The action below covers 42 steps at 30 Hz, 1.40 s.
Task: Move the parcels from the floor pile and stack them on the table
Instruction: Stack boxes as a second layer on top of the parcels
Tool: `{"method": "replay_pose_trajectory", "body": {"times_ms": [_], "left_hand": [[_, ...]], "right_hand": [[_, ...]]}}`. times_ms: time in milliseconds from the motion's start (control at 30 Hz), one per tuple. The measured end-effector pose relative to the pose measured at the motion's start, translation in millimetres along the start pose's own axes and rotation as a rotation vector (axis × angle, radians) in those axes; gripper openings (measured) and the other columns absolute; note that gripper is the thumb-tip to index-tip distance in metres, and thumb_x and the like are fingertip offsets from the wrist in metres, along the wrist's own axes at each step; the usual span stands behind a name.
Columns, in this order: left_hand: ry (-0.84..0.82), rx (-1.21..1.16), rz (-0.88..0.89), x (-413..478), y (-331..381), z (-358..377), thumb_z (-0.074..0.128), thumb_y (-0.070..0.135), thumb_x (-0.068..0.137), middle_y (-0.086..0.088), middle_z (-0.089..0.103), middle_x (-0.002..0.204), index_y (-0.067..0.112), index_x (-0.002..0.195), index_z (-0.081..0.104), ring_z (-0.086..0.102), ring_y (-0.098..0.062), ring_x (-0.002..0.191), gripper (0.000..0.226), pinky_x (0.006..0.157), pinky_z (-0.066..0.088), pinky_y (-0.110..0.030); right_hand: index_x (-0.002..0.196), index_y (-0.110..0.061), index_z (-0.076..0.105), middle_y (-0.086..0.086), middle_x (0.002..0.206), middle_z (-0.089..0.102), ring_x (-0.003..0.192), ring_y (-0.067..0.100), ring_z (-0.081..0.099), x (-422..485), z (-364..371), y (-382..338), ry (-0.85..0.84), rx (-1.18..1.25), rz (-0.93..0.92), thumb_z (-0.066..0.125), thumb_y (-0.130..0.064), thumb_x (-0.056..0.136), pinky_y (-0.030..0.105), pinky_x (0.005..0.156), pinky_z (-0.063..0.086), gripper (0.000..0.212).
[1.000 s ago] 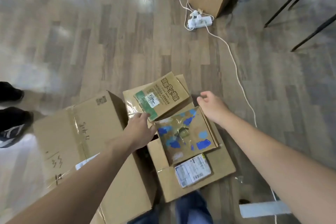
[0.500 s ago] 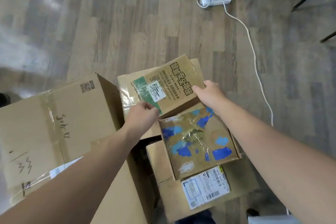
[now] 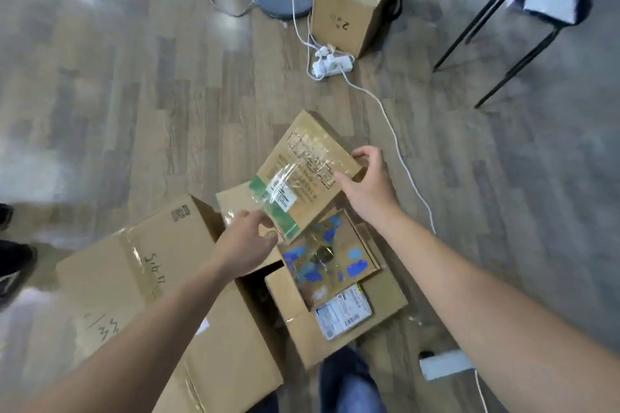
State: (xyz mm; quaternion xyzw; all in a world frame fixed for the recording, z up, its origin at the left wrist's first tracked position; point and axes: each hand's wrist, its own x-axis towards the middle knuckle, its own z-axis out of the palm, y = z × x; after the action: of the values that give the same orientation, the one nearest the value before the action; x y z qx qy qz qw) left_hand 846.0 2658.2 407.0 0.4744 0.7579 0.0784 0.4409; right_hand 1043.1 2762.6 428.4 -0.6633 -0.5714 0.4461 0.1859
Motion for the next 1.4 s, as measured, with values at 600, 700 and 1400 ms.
{"method": "replay_pose_trajectory", "body": {"times_ms": [600,700,1400], "left_hand": [[-0.186,0.08,0.652,-210,219,-33,0.069,0.04,0.083,-0.012,0.049,0.132,0.01,0.134,0.044,0.052,-0.025,0.115,0.064,0.099,0.047,-0.042],[-0.241,0.124,0.741,-252,251,0,0.072,0.038,0.082,-0.015,0.05,0.133,0.007,0.135,0.043,0.053,-0.025,0.115,0.067,0.098,0.047,-0.042],[-0.871,0.221,0.994,-650,342,348,0.07,0.038,0.084,0.005,0.066,0.111,0.023,0.128,0.045,0.063,-0.014,0.103,0.053,0.092,0.052,-0.042]], "right_hand": [[0.131,-0.027,0.047,-0.003,0.126,0.056,0.107,0.014,0.054,-325,-247,-58,0.564,-0.02,0.055,0.051,-0.016,0.098,0.022,0.08,0.039,0.036],[0.136,-0.028,0.044,-0.002,0.128,0.056,0.107,0.013,0.053,-385,-280,-34,0.66,0.016,0.102,0.05,-0.017,0.099,0.023,0.085,0.039,0.04],[0.148,-0.037,0.026,0.004,0.15,0.041,0.135,0.028,0.043,-853,-425,204,1.076,0.102,0.311,0.045,-0.034,0.102,0.045,0.106,0.038,0.051]]}}
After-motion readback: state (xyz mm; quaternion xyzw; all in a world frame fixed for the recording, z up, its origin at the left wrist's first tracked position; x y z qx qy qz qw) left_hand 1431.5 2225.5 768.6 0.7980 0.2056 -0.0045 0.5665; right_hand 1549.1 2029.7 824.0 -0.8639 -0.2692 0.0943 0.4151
